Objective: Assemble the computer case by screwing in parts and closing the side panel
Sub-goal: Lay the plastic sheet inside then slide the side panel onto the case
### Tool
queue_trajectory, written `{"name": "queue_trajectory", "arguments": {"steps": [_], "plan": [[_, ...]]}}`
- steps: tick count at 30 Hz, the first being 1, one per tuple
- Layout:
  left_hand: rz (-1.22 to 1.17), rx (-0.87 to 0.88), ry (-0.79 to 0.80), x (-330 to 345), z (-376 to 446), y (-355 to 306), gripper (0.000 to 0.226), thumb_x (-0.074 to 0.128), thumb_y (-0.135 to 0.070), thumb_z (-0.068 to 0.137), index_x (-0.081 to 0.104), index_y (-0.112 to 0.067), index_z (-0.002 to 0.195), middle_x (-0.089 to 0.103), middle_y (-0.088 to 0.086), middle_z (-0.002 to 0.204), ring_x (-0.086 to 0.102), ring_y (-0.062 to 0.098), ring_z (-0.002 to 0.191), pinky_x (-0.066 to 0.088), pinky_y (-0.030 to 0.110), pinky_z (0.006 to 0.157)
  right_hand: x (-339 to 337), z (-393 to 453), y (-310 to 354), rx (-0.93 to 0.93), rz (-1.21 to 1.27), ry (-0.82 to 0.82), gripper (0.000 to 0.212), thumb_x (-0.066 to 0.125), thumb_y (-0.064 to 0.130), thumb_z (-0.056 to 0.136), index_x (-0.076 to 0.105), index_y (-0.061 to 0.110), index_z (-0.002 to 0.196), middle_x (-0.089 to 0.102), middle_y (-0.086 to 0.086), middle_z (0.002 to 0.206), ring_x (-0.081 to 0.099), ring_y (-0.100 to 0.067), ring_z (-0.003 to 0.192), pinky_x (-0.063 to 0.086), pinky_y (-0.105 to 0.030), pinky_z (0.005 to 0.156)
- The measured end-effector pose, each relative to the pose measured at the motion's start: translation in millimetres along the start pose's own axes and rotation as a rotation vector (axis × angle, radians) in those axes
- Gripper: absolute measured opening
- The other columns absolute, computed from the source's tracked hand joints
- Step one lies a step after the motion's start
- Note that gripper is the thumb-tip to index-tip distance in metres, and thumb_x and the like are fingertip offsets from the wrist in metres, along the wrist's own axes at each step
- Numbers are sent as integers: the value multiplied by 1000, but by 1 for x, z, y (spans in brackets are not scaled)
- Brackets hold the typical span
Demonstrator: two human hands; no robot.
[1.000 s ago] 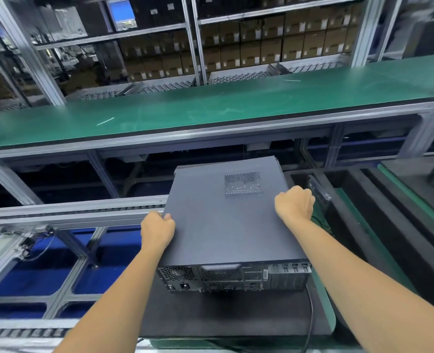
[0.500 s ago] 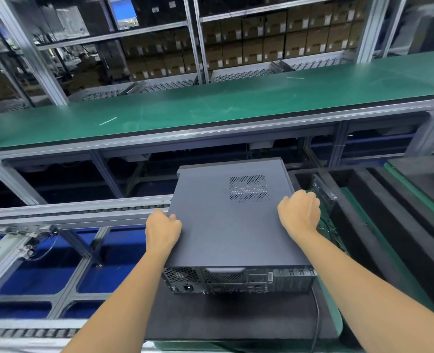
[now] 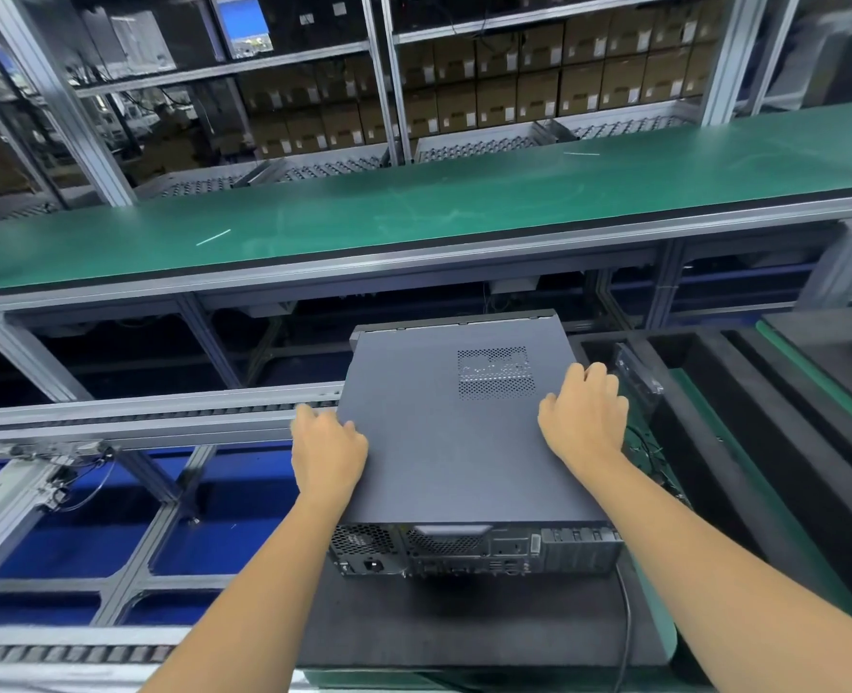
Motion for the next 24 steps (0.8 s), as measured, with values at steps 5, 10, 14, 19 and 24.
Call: {"name": "queue_trajectory", "arguments": {"steps": [5,10,14,19,24], "plan": [[137,269,132,22,-1,-23,32,44,-30,96,56,-5,111,51,11,123,47,29,111,38,39,89,15,-1,12,-144,-53,107,39,43,34,101,48,7,129,47,-12,135,44,-27,124,38,-38,98],[178,431,224,43,-4,-35,39,28,-27,101,40,-5,132,40,9,136,36,26,127,33,37,100,43,0,17,-254,-129,305,63,18,46,106,10,13,159,6,-7,167,3,-21,153,3,-41,124],[201,448,197,45,3,-39,37,26,-28,101,41,-7,127,43,7,128,38,27,123,36,40,97,51,6,16,-241,-153,305,66,15,50,105,5,16,160,0,-5,167,-2,-19,154,-1,-45,123],[211,303,233,50,4,-25,50,25,-37,101,33,-13,144,29,12,148,23,30,138,30,45,108,51,5,13,-193,-116,312,67,19,53,104,8,17,159,0,-4,167,-2,-25,154,5,-49,122],[49,44,238,35,-8,-6,44,33,-43,96,39,-12,126,45,14,130,50,35,109,41,44,82,33,-14,1,-3,-48,317,62,29,51,103,23,14,151,15,-21,160,33,-43,136,35,-51,104]]}}
Point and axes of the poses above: each hand's wrist, its own z-axis towards the middle knuckle, its own x-axis out of the palm, y = z × x, the point moved 9 cm from there along z, towards the middle knuckle
